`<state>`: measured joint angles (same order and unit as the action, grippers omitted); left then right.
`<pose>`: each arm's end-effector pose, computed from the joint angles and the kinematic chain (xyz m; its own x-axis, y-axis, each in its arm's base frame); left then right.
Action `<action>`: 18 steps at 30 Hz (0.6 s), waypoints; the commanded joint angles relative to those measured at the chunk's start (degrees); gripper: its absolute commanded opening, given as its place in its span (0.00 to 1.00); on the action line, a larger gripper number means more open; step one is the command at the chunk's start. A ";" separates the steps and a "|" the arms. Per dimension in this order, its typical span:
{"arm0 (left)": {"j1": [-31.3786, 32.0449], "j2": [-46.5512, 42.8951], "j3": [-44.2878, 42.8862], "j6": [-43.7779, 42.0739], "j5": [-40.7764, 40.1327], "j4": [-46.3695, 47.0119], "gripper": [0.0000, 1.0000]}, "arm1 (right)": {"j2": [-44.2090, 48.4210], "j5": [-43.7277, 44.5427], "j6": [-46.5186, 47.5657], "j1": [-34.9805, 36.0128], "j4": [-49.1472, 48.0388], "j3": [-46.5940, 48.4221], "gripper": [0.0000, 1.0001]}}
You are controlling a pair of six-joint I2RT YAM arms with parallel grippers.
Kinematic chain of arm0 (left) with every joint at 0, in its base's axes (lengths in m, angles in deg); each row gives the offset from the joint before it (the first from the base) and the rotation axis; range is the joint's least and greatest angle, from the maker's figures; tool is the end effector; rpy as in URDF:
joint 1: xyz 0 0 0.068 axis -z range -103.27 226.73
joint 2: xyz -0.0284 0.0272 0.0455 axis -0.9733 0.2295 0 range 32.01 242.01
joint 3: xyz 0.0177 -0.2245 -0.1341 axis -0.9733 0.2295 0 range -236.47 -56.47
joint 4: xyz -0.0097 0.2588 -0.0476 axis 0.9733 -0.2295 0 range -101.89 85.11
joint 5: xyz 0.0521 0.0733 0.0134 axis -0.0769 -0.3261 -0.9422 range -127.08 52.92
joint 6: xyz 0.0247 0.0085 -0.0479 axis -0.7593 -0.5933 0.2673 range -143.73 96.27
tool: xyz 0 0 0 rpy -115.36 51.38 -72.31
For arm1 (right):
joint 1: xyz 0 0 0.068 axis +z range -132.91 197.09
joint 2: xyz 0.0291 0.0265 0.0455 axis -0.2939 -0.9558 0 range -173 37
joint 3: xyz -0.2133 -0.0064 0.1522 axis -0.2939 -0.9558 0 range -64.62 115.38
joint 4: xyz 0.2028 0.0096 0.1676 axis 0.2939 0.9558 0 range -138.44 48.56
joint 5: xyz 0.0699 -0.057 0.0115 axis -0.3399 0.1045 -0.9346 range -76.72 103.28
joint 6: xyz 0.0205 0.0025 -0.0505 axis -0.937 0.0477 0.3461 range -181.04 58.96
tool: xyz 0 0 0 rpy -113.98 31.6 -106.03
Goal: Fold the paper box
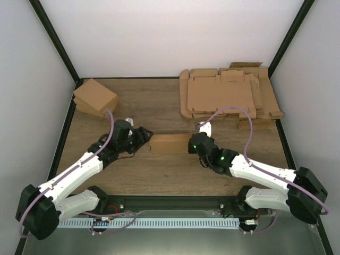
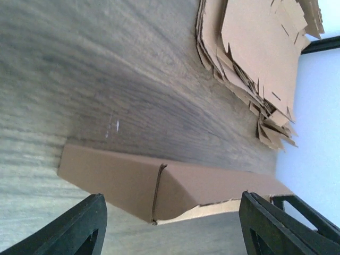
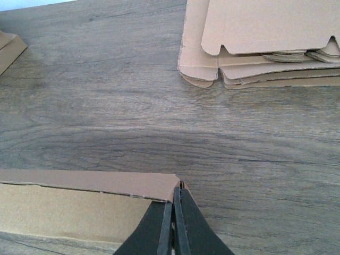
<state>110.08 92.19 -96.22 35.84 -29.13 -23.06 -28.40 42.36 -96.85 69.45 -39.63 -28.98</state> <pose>0.1917 -0.1321 0.2342 -0.8112 -0.4884 -0.3215 -0.1280 0.6848 -0.7174 0.1617 0.1805 0.2068 -0.5780 0.0878 -0.8113 -0.1504 0.9657 0.2116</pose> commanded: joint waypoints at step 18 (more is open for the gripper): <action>-1.97 -2.98 13.78 31.00 6.57 23.85 0.83 | -2.96 -5.35 -0.76 0.66 10.67 -2.35 0.01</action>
<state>108.46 89.96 -84.26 61.39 -22.88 -6.47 -28.67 42.34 -96.85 69.45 -39.58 -28.78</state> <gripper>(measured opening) 0.839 0.025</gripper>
